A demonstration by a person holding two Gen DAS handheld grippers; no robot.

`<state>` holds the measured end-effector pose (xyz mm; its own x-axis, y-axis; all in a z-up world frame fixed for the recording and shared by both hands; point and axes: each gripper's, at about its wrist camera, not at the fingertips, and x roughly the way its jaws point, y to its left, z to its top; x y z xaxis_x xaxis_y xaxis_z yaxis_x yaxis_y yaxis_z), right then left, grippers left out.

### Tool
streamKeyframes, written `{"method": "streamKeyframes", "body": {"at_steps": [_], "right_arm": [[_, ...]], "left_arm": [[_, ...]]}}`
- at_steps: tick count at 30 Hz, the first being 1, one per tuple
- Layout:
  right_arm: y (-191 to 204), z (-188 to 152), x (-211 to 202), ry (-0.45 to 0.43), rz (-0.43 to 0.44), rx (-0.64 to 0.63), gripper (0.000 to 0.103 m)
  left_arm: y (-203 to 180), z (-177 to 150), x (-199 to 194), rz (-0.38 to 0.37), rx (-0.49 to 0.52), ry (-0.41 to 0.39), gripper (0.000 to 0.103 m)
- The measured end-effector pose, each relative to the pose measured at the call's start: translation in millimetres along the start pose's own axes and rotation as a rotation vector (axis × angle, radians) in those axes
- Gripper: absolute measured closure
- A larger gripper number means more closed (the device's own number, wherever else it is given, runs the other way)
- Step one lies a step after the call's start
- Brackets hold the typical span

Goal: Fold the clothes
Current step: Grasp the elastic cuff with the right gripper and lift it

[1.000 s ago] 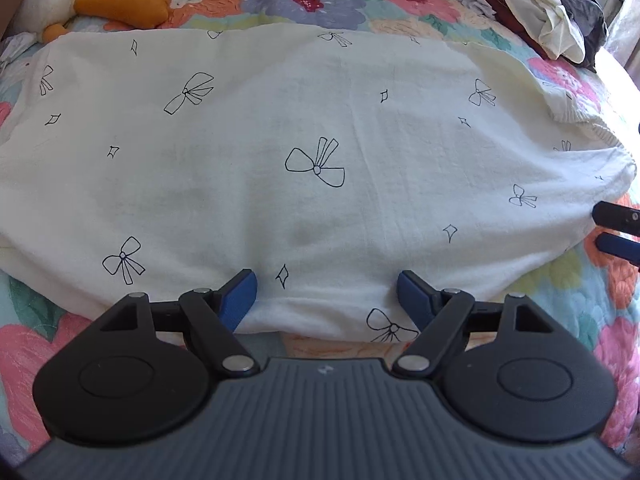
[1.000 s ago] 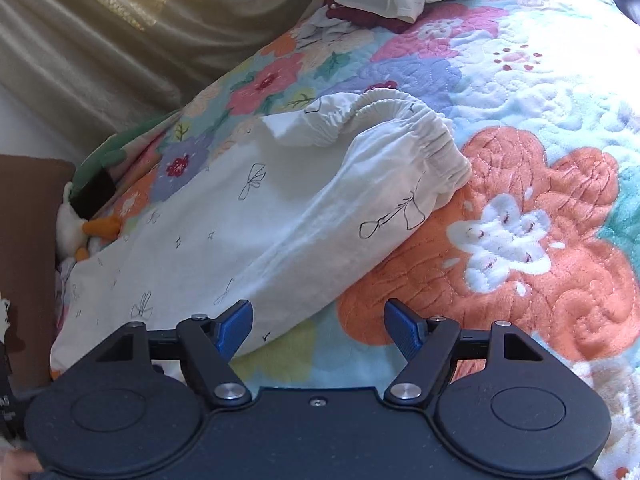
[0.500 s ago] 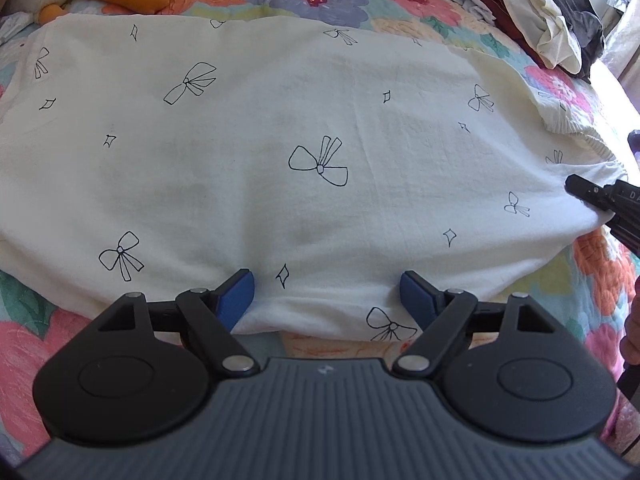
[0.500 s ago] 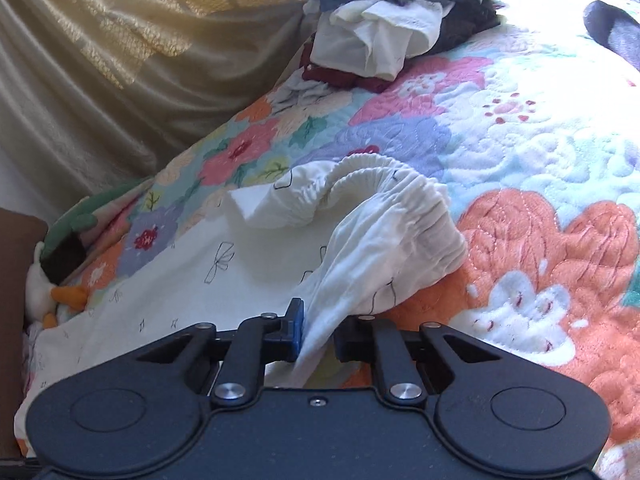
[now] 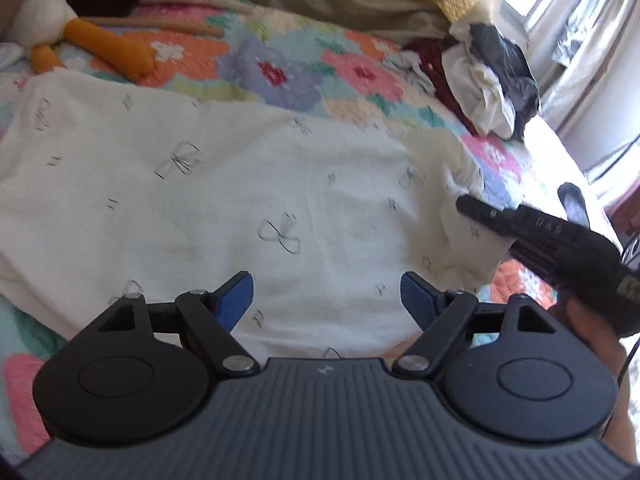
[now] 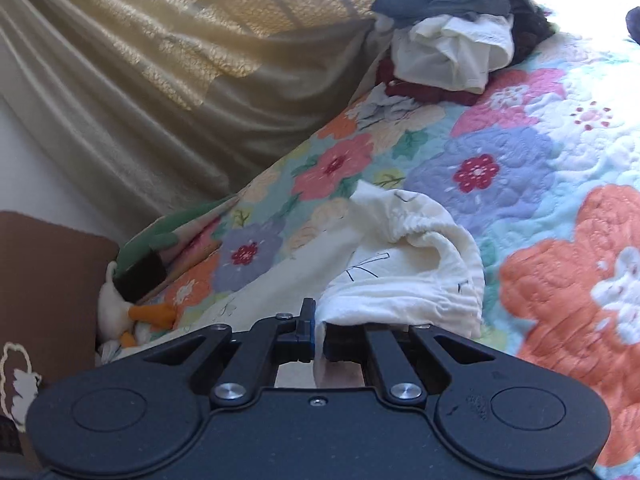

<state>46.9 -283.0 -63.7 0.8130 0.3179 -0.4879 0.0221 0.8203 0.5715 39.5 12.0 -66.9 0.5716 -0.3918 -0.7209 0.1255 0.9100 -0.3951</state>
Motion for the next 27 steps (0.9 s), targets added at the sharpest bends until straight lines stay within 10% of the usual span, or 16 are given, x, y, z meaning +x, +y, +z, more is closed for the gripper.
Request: {"method": "streamKeyframes", "body": {"at_steps": [10,17,23,27], "right_arm": [[112,-33,27,-0.005,0.151,-0.194,0.097],[142,-66,22,0.055,0.214,-0.317,0.097],[147,-87,19,0.052,0.166,-0.384,0.097],[152,-89,23,0.081,0.184,-0.432,0.096]], "left_arm": [[102,4,-49,-0.058,-0.442,-0.281,0.025],[94,9,-29,0.045,-0.348,-0.155,0.023],[102,-2,-16,-0.189,-0.454,-0.094,0.023],[90,-3,-5,-0.167,-0.422,-0.049,0.023]]}}
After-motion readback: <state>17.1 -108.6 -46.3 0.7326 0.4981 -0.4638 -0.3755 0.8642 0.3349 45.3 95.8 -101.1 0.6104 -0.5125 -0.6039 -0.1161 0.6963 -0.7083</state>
